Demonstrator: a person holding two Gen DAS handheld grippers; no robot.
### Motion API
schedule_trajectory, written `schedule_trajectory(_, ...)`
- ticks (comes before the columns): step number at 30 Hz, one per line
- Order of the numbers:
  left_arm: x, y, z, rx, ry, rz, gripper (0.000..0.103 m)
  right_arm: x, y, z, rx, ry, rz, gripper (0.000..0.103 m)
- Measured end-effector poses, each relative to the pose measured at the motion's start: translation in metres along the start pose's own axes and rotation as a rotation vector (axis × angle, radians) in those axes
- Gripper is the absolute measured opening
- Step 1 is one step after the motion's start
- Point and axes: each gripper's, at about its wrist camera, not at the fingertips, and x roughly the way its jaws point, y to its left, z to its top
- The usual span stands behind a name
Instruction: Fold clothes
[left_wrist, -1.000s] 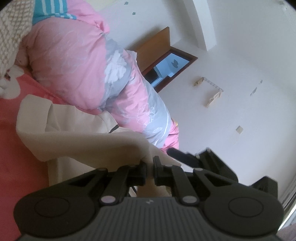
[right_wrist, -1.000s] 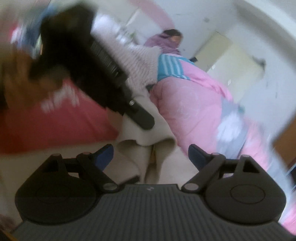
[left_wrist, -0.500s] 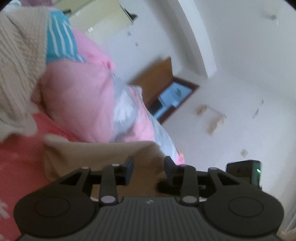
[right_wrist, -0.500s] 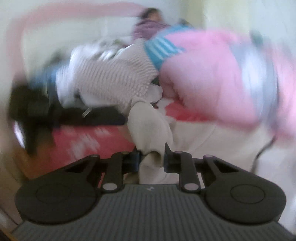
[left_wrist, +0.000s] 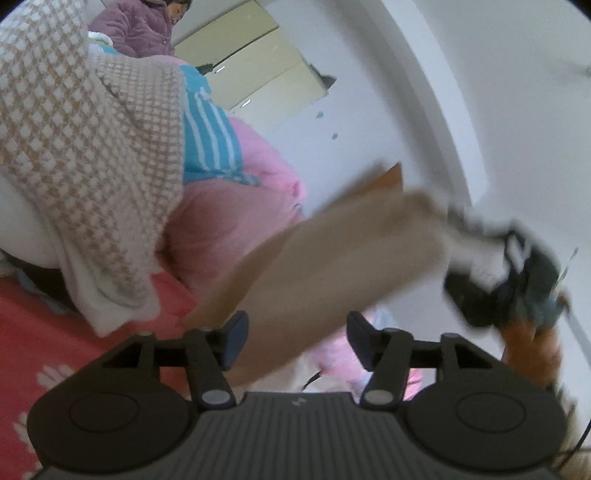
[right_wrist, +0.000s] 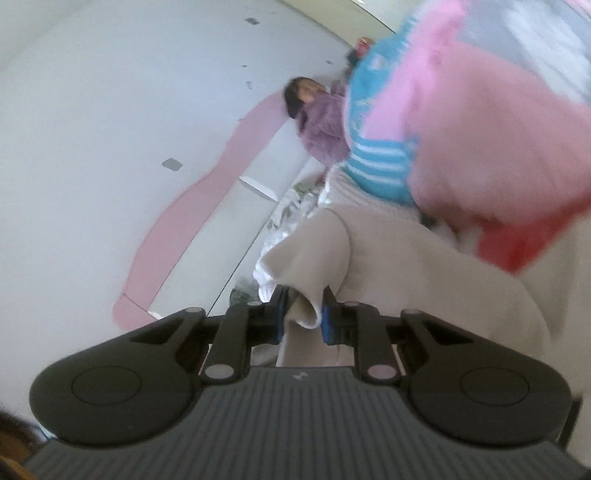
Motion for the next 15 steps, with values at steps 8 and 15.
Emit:
schedule_trajectory(8,0.023,-0.009,-0.010,0.113,0.059,0.165,0.077,0.070,0.037,0.042,-0.115,0.016,0.002,0.015)
schedule_trajectory(15,0.031,-0.021,-0.020,0.210,0.052,0.246,0.083,0.104,0.073,0.032,-0.262,0.136,0.094,0.015)
